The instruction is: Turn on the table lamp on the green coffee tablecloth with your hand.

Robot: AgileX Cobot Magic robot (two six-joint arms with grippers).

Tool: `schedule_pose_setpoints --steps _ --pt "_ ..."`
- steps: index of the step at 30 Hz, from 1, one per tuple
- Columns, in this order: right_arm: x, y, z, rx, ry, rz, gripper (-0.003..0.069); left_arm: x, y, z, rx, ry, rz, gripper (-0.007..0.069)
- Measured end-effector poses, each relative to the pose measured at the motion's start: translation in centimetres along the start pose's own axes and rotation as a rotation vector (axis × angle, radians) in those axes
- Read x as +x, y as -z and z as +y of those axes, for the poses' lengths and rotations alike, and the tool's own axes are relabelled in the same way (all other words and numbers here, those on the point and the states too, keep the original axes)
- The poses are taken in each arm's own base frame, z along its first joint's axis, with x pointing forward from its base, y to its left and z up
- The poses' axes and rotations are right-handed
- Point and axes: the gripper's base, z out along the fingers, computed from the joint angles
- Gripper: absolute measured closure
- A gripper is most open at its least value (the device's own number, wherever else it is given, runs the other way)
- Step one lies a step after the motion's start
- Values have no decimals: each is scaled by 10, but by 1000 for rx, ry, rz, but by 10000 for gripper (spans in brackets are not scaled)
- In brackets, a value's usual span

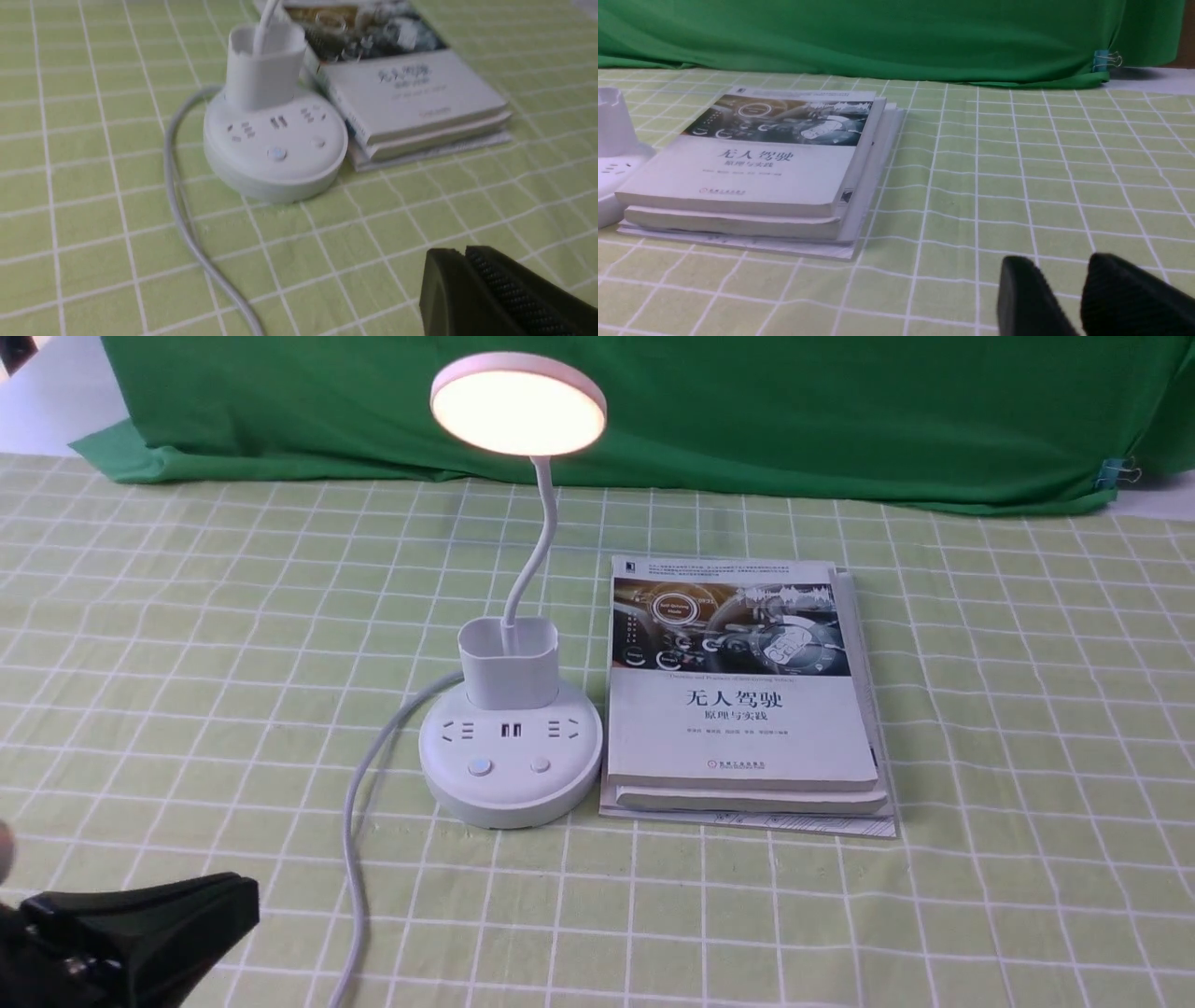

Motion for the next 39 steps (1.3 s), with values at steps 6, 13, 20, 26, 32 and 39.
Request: schedule_pose_setpoints --steps 6,13,20,26,32,39 --pt "0 0 0 0 0 0 414 -3 23 -2 15 -16 -132 611" --pt "0 0 0 0 0 0 414 -3 24 -1 0 -48 -136 606" --pt "0 0 0 0 0 0 414 -5 22 5 -76 -194 -202 606" --pt "0 0 0 0 0 0 414 5 25 17 -251 -287 -283 606" --pt "0 0 0 0 0 1 414 52 27 33 -485 -256 -330 606" --pt "0 0 0 0 -1 1 414 87 15 45 -587 -104 -195 606"
